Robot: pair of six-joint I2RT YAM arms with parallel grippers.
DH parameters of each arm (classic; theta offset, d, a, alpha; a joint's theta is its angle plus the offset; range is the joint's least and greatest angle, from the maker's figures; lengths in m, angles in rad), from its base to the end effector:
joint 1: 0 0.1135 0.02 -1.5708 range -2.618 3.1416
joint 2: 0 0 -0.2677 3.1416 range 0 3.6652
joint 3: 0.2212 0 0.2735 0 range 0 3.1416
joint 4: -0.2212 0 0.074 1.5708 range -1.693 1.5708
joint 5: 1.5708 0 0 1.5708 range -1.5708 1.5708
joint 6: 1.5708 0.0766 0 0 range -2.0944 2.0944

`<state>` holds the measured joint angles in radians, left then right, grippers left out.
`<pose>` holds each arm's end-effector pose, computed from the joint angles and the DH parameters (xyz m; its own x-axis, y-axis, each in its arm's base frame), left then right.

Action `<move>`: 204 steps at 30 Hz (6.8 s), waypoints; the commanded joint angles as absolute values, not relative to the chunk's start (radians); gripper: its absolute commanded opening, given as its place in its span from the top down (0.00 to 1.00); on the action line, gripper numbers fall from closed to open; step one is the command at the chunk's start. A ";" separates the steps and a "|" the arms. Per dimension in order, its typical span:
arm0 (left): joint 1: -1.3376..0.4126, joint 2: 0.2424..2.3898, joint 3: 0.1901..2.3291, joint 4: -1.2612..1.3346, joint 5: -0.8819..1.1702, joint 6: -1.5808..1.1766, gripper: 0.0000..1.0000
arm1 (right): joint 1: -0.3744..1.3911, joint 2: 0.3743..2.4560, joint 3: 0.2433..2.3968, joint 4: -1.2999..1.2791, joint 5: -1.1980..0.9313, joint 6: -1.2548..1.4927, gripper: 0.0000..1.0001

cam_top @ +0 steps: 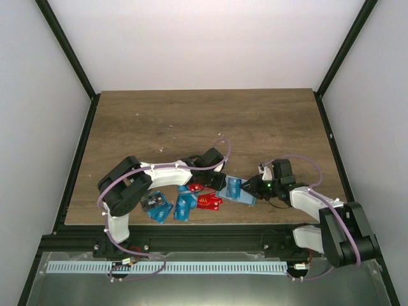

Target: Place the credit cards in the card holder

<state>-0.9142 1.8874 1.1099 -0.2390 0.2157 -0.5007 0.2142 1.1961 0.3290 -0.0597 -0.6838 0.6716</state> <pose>0.2397 -0.3379 0.0969 -0.8597 0.3474 -0.3744 0.4899 0.7681 -0.4123 0.2052 0.0942 0.0913 -0.9449 0.2881 -0.1556 0.0671 0.6356 0.7691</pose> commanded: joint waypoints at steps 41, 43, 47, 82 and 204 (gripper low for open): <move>-0.918 1.799 1.049 -0.262 0.262 -0.523 0.71 | 0.364 1.355 0.439 0.022 -0.631 0.723 0.94; -0.918 1.774 1.053 -0.277 0.250 -0.520 0.68 | 0.365 1.322 0.450 -0.021 -0.606 0.708 0.92; -0.918 1.723 1.061 -0.316 0.231 -0.515 0.60 | 0.365 1.263 0.470 -0.090 -0.591 0.685 0.88; -1.029 1.253 0.712 -0.508 -0.054 -0.580 0.26 | 0.748 1.113 0.523 -0.244 -0.331 0.765 0.69; -1.335 1.215 0.668 -0.805 -0.160 -1.069 0.47 | 0.759 1.046 0.499 -0.231 -0.330 0.817 0.63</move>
